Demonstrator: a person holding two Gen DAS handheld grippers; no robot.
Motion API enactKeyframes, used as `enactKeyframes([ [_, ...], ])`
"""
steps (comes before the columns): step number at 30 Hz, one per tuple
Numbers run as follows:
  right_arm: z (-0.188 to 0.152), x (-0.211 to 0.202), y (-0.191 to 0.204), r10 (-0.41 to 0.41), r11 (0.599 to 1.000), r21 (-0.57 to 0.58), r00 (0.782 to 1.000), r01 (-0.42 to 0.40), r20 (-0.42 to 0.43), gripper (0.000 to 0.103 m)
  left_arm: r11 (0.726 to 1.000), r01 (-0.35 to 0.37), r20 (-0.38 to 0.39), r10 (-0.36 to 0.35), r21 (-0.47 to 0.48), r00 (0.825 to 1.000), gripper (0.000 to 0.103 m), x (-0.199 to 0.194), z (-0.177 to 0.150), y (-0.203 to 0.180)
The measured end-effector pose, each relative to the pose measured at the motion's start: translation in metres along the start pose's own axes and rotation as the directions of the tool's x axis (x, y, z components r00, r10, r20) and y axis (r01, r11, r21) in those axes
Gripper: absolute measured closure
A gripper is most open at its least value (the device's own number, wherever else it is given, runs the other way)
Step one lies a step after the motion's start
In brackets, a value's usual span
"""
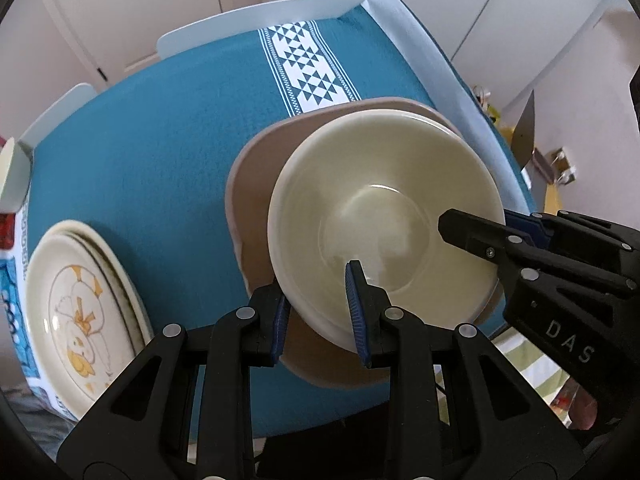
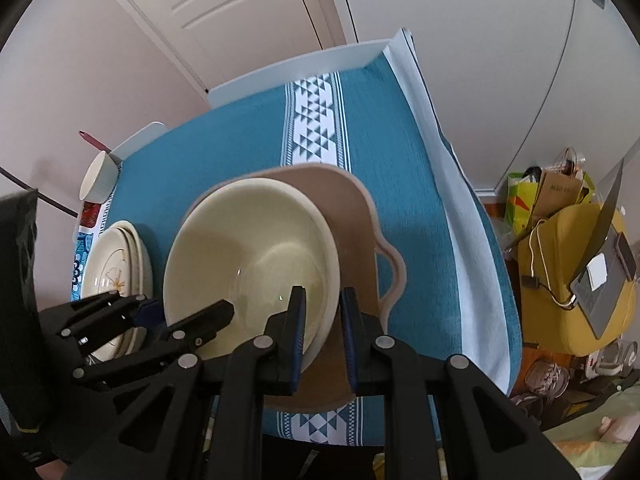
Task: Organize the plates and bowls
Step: 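Carry the cream bowl and lower it into the taupe basin, then open both grippers to release the cream bowl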
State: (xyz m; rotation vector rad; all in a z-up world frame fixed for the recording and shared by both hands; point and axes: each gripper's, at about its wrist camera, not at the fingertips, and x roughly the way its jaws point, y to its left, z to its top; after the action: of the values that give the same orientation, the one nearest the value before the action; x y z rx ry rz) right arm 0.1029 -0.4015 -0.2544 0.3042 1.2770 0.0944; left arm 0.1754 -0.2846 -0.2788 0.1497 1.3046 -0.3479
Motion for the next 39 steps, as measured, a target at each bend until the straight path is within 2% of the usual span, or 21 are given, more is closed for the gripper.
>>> enactKeyframes([
  [11, 0.003, 0.013, -0.006, -0.002, 1.000, 0.000, 0.999, 0.002, -0.039, 0.087, 0.998, -0.045, -0.017, 0.046, 0.051, 0.999, 0.079, 0.010, 0.010, -0.005],
  [28, 0.011, 0.009, -0.012, 0.026, 0.997, 0.072, 0.994, -0.019, -0.109, 0.087, 0.998, -0.037, -0.018, 0.038, 0.052, 0.999, 0.079, 0.006, 0.011, -0.003],
  [34, 0.016, -0.005, -0.014, 0.028, 0.997, 0.079, 0.996, -0.021, -0.086, 0.087, 0.997, -0.042, -0.003, 0.043, 0.058, 0.999, 0.078, -0.002, 0.012, -0.003],
  [39, 0.019, -0.026, -0.016, 0.038, 0.996, 0.082, 0.999, -0.035, -0.037, 0.087, 0.998, -0.034, 0.023, 0.033, 0.054, 0.999, 0.078, -0.023, 0.014, -0.002],
])
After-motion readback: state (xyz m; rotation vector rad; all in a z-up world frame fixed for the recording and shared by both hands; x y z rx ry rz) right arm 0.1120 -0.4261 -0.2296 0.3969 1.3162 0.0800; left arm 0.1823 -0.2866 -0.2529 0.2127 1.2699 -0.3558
